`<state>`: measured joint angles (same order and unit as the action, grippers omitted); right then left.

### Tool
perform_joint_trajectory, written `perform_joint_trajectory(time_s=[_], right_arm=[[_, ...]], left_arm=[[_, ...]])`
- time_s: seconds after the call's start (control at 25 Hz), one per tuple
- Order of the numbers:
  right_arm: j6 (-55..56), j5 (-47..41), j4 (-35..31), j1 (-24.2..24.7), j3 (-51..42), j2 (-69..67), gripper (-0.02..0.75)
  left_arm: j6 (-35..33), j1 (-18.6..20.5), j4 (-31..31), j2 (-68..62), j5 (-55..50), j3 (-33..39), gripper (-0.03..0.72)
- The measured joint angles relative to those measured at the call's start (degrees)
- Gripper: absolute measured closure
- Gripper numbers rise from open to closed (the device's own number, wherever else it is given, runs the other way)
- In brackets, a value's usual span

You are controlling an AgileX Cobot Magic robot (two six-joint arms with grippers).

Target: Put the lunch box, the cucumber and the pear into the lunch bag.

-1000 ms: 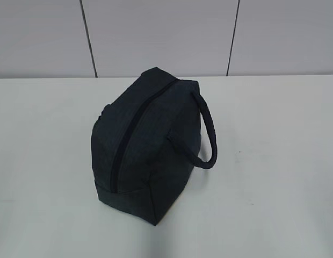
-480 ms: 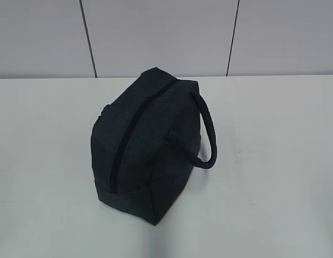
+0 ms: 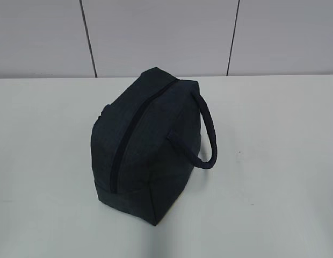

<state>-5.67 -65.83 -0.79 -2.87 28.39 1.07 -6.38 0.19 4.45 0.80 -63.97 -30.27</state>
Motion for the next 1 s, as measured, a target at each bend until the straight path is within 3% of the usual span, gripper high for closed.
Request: perform_joint_trajectory(time_s=[1.0], right_arm=[[0.00, 0.00, 0.00, 0.00, 0.00, 0.00, 0.241]], left_arm=[[0.00, 0.00, 0.00, 0.00, 0.00, 0.00, 0.447]])
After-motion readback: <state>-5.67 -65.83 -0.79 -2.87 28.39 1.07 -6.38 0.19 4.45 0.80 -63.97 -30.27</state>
